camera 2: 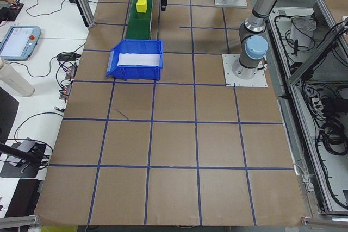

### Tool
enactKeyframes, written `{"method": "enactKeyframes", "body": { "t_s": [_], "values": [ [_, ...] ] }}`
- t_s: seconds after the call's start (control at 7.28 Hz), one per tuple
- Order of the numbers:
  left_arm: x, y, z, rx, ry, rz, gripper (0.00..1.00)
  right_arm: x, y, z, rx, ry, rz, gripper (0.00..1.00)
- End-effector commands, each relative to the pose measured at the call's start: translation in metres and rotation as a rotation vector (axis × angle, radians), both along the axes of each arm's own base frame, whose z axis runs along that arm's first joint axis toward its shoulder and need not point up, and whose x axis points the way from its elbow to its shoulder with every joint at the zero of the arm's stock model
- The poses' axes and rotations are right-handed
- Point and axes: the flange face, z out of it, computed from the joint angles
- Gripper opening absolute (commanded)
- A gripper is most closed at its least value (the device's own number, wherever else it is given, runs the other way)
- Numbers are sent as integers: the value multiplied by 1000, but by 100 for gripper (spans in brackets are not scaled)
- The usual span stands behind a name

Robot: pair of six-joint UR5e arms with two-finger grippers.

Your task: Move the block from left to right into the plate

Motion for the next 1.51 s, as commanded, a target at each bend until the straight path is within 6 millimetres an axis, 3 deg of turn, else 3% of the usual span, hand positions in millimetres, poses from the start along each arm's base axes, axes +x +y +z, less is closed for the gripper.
{"method": "enactKeyframes", "body": {
  "t_s": [0.0,0.14,0.27,0.55,0.96,1.37],
  "values": [
    [0,-1,0,-5,-2,-1,100,91,-9,25,-2,-59,-100,100],
    [0,-1,0,-5,-3,-1,100,128,-11,35,-23,-57,-90,100],
    [1,0,-1,-2,-9,-1,100,153,-15,38,-29,-81,-127,100],
    [1,-5,-12,27,-8,2,100,160,-39,19,-52,-145,-124,98],
    [-2,-4,-35,72,0,8,100,165,-68,-36,-2,-261,-164,95],
    [-2,-7,-23,39,3,44,100,168,-84,-75,30,-326,-187,95]
  ]
}}
